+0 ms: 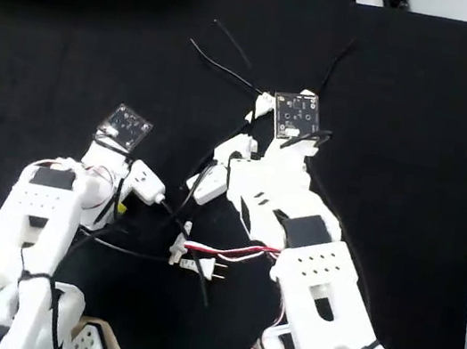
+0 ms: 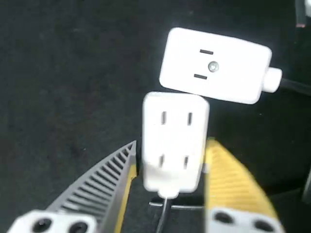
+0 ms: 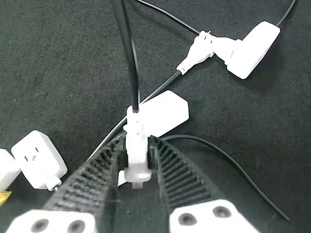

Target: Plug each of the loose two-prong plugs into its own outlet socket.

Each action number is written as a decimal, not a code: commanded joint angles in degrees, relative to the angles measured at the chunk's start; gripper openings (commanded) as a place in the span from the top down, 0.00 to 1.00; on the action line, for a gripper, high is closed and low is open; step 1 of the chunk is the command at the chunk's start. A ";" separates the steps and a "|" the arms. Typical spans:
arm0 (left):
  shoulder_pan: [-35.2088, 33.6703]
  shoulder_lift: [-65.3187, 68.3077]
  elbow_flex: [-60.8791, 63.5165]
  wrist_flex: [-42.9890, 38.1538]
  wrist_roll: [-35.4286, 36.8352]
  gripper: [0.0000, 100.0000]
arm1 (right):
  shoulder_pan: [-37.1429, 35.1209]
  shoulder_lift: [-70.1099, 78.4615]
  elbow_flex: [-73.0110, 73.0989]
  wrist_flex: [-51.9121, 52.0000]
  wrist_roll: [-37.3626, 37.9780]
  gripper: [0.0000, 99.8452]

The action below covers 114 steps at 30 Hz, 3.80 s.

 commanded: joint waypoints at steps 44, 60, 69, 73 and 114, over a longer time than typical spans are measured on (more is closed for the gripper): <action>-1.10 -35.08 -3.21 11.96 29.27 0.68 | -29.63 -1.19 -8.48 12.40 3.25 0.99; 8.04 -36.92 -8.66 18.81 28.92 0.68 | -24.18 -1.19 -4.09 7.56 5.19 0.99; 11.74 -50.02 -8.31 24.53 28.84 0.68 | -24.00 -1.19 -3.21 7.56 4.84 0.99; 9.45 -50.73 -7.08 24.44 28.22 0.68 | -24.00 -1.19 -3.12 7.56 4.75 0.99; -6.29 -45.45 7.08 19.43 15.38 0.67 | -24.97 -1.27 0.04 3.60 4.48 0.99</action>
